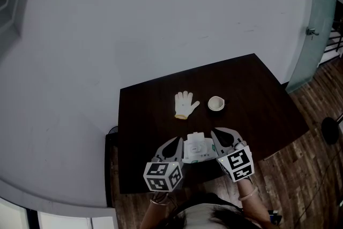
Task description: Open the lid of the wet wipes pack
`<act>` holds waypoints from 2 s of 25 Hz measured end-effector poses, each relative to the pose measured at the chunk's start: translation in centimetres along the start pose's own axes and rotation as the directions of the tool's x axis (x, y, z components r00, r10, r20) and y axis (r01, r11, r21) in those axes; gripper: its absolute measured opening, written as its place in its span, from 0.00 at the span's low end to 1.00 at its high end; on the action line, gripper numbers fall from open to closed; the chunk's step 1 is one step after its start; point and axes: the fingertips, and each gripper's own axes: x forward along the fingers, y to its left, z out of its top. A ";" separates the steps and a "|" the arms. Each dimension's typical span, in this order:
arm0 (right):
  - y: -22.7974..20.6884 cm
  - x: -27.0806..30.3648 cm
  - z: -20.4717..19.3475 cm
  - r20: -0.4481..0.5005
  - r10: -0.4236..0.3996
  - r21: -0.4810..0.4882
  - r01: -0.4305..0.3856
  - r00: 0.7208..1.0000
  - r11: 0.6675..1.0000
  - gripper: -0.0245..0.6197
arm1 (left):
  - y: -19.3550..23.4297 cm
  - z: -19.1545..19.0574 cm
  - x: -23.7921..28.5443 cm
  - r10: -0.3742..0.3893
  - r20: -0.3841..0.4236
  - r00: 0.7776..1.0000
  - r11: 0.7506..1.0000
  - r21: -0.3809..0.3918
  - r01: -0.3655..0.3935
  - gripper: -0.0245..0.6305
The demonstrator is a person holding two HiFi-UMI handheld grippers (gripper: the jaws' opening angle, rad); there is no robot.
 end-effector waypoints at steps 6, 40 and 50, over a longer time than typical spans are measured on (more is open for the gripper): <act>-0.1 0.1 0.2 0.001 -0.006 -0.006 0.006 1.000 1.000 0.05 | 0.0 0.4 -0.3 0.003 0.014 1.000 1.000 -0.002 -0.003 0.07; 0.8 0.2 0.2 -0.021 -0.021 -0.009 0.021 1.000 1.000 0.05 | -0.4 1.0 -0.5 -0.047 0.030 0.998 0.998 -0.034 0.048 0.07; 0.7 0.6 -0.4 -0.049 -0.016 0.000 0.016 0.999 1.000 0.05 | -0.3 0.8 0.1 -0.061 0.026 0.998 0.997 -0.056 0.062 0.07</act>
